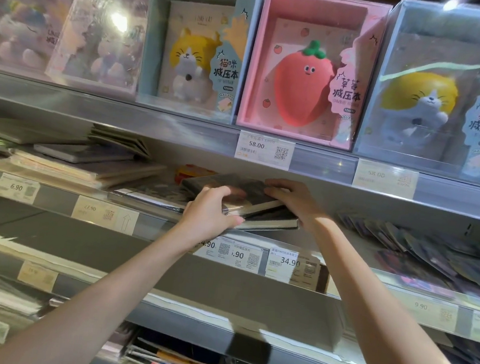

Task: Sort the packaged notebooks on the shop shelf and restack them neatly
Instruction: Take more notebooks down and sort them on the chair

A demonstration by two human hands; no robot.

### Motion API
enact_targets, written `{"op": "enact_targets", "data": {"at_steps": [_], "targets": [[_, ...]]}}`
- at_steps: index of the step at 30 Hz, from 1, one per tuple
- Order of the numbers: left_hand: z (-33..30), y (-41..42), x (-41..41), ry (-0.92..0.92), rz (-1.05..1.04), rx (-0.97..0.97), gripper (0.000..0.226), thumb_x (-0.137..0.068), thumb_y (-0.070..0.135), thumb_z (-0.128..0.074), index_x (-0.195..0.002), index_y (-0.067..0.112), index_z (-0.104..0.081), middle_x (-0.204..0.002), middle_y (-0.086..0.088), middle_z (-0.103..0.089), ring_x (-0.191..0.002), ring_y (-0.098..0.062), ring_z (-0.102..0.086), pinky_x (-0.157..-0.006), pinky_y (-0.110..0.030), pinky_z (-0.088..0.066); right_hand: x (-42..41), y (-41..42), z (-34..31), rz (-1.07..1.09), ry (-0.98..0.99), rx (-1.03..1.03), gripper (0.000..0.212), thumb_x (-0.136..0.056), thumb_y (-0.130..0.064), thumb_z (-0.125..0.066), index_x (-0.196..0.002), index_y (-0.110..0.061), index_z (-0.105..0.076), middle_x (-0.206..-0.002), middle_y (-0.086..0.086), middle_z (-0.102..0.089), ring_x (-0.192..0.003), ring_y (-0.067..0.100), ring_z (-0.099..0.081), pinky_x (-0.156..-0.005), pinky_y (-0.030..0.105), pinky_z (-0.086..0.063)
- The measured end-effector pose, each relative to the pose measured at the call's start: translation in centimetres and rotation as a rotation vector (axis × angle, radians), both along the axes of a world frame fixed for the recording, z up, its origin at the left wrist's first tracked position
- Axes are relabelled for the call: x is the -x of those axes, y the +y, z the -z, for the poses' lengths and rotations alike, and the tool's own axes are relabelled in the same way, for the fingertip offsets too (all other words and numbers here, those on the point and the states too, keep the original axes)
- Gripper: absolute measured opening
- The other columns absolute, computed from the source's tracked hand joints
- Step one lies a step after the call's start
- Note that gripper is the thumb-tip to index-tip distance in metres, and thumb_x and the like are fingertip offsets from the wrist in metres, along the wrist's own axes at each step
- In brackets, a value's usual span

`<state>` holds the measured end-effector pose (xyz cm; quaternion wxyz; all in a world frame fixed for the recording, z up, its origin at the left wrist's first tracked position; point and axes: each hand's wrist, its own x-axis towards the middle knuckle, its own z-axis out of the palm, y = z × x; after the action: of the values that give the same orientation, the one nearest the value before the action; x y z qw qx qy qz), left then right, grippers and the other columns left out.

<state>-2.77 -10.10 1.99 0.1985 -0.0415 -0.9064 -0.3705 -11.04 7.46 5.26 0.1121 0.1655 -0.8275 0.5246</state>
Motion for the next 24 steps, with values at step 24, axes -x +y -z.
{"op": "enact_targets", "data": {"at_steps": [24], "targets": [[0.4,2.2,-3.2,0.441,0.237,-0.342,0.036,-0.076,0.012,-0.073,-0.093,0.042,-0.062,-0.111,0.012,-0.054,-0.091,0.002,-0.051,-0.075,-0.002,-0.038,-6.6,2.5,-1.2,0.156,0.105,0.262,0.012,-0.084,-0.026,-0.067,-0.093,-0.022,-0.061,-0.078,-0.008,-0.065,-0.068,0.004,-0.064,-0.061,0.013,-0.05]]}}
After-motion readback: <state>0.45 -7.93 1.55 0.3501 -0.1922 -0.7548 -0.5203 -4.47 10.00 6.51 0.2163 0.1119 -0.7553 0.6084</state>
